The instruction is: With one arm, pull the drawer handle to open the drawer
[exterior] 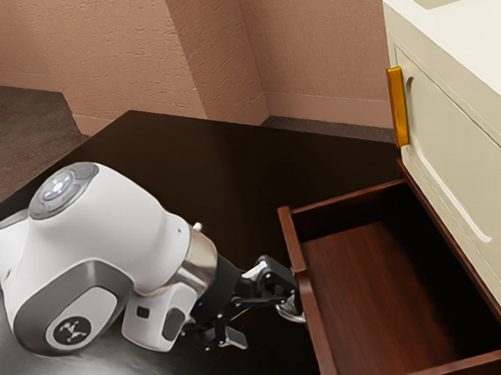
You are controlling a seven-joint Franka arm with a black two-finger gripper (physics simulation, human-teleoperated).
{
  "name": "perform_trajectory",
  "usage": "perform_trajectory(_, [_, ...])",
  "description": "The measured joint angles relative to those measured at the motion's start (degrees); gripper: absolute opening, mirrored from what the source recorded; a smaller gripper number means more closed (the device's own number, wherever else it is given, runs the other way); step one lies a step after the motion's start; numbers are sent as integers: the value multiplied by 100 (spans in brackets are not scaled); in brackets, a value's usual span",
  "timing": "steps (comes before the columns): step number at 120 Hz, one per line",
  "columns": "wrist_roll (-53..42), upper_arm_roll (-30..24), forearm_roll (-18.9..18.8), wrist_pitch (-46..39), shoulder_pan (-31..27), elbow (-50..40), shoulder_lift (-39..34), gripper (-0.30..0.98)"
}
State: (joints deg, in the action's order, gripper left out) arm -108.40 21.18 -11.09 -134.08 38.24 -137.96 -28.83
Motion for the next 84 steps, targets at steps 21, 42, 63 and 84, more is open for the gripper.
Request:
perform_trajectory(21, [6, 31, -47, 175, -5, 50, -159, 48])
perform_trajectory(42, [11, 42, -70, 249, 8, 62, -234, 59])
perform_trajectory(63, [13, 38, -76, 292, 10, 68, -407, 65])
perform_trajectory(84, [16, 33, -75, 460, 8, 404, -436, 67])
